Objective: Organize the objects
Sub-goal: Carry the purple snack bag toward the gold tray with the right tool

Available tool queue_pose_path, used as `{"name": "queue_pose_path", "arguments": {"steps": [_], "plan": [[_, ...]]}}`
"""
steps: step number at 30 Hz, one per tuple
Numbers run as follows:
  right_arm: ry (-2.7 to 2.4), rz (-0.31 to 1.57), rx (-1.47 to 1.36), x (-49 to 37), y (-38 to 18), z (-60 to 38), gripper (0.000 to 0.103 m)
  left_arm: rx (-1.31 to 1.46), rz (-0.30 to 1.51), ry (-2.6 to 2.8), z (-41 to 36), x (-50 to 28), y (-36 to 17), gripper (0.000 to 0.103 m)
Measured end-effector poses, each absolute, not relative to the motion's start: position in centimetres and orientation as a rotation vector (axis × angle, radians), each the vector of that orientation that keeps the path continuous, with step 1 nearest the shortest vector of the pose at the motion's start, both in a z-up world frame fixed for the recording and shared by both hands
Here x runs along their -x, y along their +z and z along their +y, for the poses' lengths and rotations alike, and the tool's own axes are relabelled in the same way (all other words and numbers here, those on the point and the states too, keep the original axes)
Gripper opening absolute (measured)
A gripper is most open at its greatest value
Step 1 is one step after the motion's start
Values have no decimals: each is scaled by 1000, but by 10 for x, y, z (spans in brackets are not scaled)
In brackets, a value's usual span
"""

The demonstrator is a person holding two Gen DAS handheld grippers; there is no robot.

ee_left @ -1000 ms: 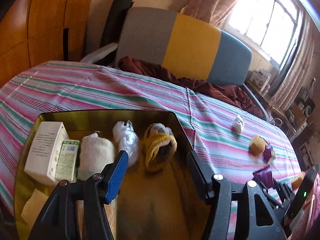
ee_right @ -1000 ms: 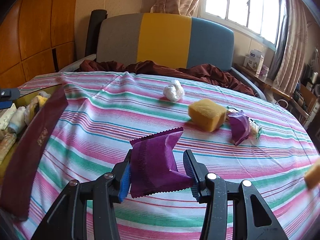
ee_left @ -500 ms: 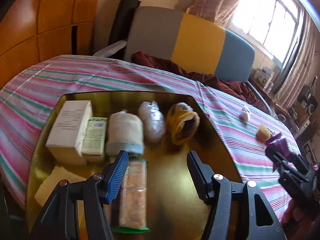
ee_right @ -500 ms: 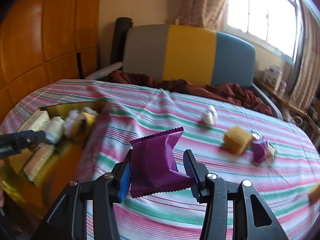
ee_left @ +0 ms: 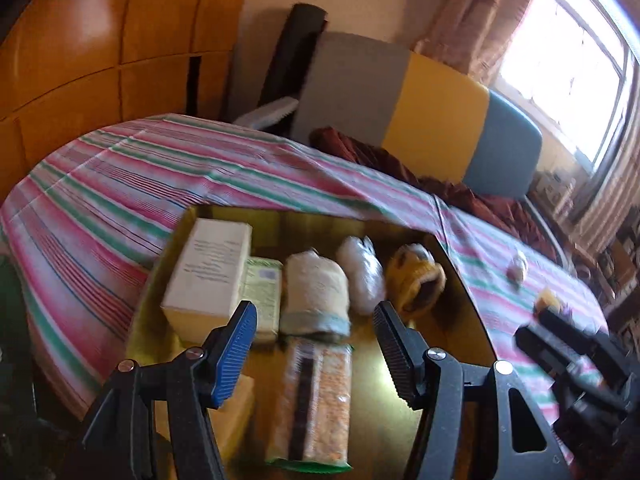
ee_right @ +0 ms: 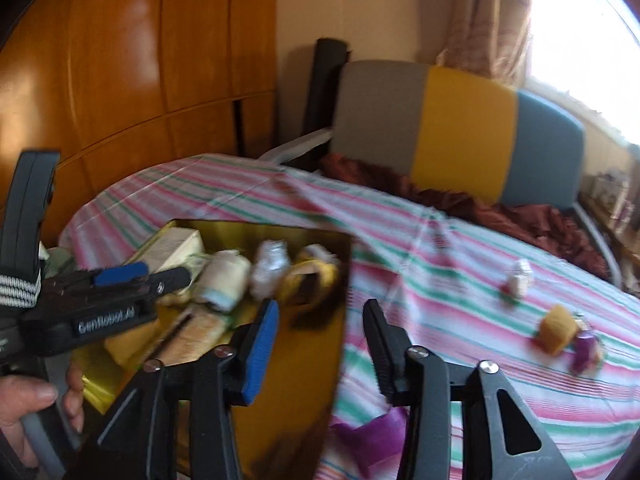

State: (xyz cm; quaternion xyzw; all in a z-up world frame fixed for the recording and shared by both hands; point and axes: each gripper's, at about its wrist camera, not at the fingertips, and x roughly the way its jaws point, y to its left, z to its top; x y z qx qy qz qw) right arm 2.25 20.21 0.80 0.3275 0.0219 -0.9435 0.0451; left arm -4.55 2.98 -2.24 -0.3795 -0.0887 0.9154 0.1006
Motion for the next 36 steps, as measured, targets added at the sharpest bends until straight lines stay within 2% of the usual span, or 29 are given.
{"name": "queue_pose_path", "arguments": {"steps": [3,5,11,16,22,26,29,33,36], "plan": [[-2925,39,-994,-23,9,208,40,1114,-309,2713,20,47,-18,62],[-2979,-50,-1007,-27,9,232,43,1115,-327,2709,18,47,-17,62],[-3038,-284,-1298,-39,-20,316,48,1142,-340,2653,30,44,-24,62],[-2829,-400,-1452,-41,-58,311,49,1143,-281,2614,46,36,-27,62],[-2743,-631,-1474,-39,-69,304,57,1121,-273,2607,49,32,-22,62],[-2764,-589,-1517,-31,-70,295,59,1128,-291,2605,47,33,-22,62],[-2741,-661,-1554,-25,-76,299,60,1134,-295,2609,46,33,-22,62],[-2751,-525,-1598,-20,-76,288,62,1125,-304,2616,45,33,-20,62],[-2761,-483,-1602,-21,-74,287,59,1115,-308,2618,44,32,-18,62]]}}
